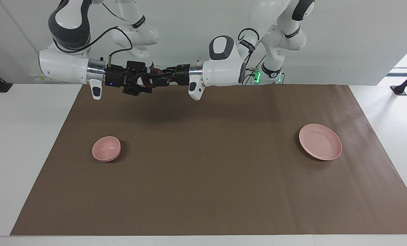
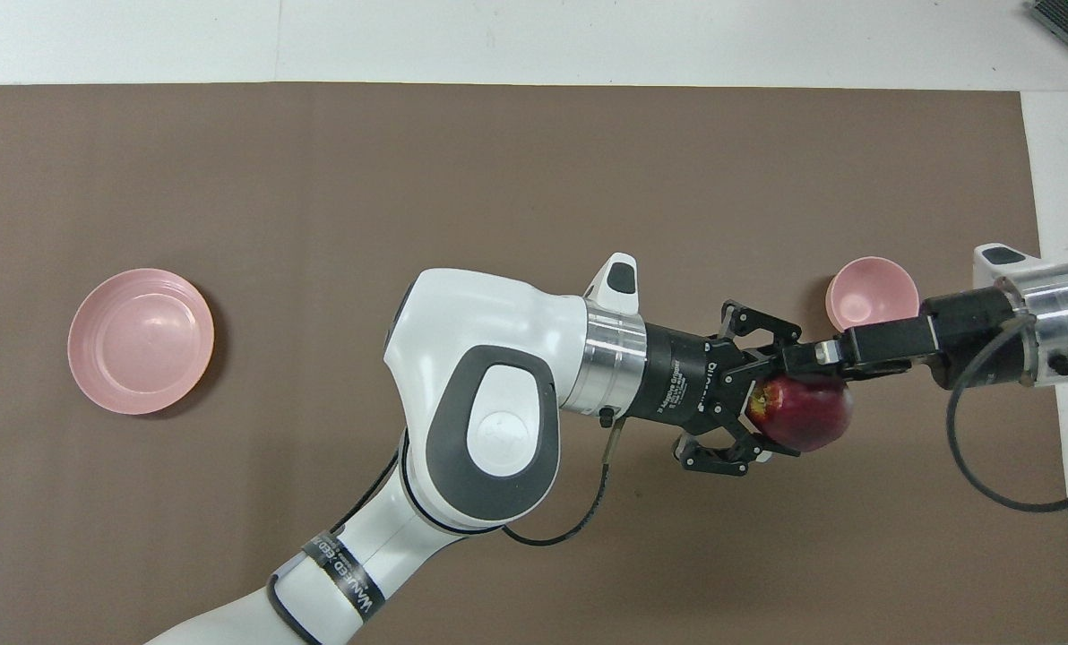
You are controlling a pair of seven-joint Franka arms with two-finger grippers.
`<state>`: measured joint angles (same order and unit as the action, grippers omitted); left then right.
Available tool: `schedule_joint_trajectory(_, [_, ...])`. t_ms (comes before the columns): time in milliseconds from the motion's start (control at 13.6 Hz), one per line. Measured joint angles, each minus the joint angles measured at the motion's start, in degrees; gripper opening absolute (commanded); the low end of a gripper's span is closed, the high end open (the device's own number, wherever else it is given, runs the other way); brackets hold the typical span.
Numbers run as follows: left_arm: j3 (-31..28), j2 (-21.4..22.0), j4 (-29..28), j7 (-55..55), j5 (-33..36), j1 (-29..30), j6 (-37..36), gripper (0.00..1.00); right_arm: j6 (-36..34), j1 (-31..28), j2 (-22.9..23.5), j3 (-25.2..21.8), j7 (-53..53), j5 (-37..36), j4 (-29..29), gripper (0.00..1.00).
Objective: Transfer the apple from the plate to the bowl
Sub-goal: 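Carry the apple with the left gripper toward the right gripper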
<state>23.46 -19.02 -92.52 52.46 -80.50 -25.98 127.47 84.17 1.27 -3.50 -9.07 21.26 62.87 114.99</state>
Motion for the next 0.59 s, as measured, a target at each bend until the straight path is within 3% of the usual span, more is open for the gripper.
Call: schedule_joint_trajectory(588, [-0.37, -0.19, 0.91, -0.11, -0.12, 0.06, 0.42, 0.00, -5.31, -2.46, -0.02, -0.26, 0.13, -0.58, -0.45, 1.00])
